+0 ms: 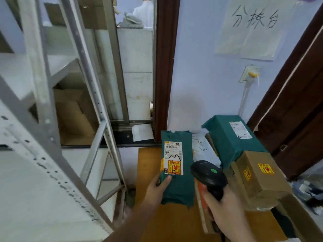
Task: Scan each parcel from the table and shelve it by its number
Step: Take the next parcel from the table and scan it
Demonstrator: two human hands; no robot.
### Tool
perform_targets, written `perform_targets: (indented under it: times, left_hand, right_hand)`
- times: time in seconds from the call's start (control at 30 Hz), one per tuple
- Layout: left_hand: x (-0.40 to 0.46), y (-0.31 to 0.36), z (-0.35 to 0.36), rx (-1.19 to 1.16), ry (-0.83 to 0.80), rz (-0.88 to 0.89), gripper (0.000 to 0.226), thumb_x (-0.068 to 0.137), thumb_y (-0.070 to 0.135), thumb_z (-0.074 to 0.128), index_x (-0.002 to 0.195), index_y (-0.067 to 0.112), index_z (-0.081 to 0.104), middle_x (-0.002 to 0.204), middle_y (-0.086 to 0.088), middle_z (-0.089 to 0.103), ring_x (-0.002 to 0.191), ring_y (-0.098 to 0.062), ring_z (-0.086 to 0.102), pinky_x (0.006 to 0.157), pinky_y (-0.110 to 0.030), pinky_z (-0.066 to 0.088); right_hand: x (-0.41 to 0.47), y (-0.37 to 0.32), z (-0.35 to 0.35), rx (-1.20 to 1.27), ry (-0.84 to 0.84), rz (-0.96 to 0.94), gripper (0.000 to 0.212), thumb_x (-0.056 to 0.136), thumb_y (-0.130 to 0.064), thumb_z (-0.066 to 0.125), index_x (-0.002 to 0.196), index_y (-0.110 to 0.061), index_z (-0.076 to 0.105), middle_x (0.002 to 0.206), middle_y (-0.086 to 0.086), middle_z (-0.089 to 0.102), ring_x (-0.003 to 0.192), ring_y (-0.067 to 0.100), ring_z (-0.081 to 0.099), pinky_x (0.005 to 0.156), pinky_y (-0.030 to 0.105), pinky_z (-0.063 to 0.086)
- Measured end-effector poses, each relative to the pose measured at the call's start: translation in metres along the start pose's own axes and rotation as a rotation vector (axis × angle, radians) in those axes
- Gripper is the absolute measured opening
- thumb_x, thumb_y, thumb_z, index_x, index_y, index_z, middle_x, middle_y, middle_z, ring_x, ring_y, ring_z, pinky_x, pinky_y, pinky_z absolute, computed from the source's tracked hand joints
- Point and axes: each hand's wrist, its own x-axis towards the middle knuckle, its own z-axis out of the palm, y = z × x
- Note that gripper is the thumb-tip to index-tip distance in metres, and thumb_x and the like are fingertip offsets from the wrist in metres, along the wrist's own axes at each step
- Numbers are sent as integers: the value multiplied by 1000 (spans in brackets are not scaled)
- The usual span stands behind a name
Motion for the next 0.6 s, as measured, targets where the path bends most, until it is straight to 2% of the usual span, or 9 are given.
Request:
perform_targets:
  times: [0.1, 0.2, 0.27, 0.33, 0.4, 0.53, 0.6]
  left_hand:
    - [-37, -12, -13, -149, 114, 30, 33, 99, 35, 68, 131, 24, 67, 108, -4, 81, 98, -24, 79, 77, -34, 64]
    - [-80, -30, -24, -237, 243, 40, 32, 99, 35, 68, 129, 23, 66, 107, -7, 81, 96, -27, 79, 75, -37, 65]
    - [-110, -44, -31, -287, 323, 34, 37, 98, 37, 69, 132, 22, 66, 113, -11, 80, 101, -31, 78, 86, -46, 64]
    - [-142, -56, -39, -328, 373, 42, 43, 96, 37, 71, 136, 21, 64, 118, -13, 78, 108, -34, 76, 98, -54, 59]
    - [-171, -64, -48, -337, 418, 64, 45, 97, 37, 71, 138, 21, 64, 121, -11, 77, 111, -32, 75, 102, -54, 57]
    - [-229, -76, -70, -331, 493, 125, 41, 99, 35, 67, 138, 22, 66, 124, -11, 76, 115, -31, 73, 103, -53, 56]
    - [-256, -81, -82, -322, 542, 151, 38, 101, 33, 66, 137, 23, 68, 125, -11, 76, 116, -31, 73, 103, -53, 57]
  right_hand:
    - [-10, 10, 0, -43, -145, -70, 18, 92, -15, 65, 78, -7, 58, 45, 5, 58, 40, 13, 56, 46, 26, 45]
    - [-26, 16, 3, -42, -268, -137, 7, 93, -12, 64, 88, -9, 61, 47, 8, 60, 39, 15, 56, 45, 29, 44]
    - [-39, 18, 7, -58, -344, -191, 3, 94, -14, 64, 91, -14, 62, 48, 7, 61, 40, 15, 57, 44, 26, 45]
    - [-54, 16, 14, -46, -401, -219, 9, 92, -14, 65, 90, -20, 60, 49, 6, 60, 45, 21, 60, 46, 28, 47]
    - [-70, 12, 23, -41, -449, -242, 11, 90, -14, 67, 88, -21, 59, 49, 4, 61, 51, 29, 65, 47, 30, 48]
    - [-105, -1, 44, -49, -560, -334, 10, 87, -10, 69, 92, -17, 63, 48, 9, 61, 39, 12, 58, 41, 20, 45]
    - [-122, -8, 58, -70, -636, -370, 10, 88, -11, 68, 93, -16, 62, 49, 9, 62, 38, 10, 57, 42, 20, 45]
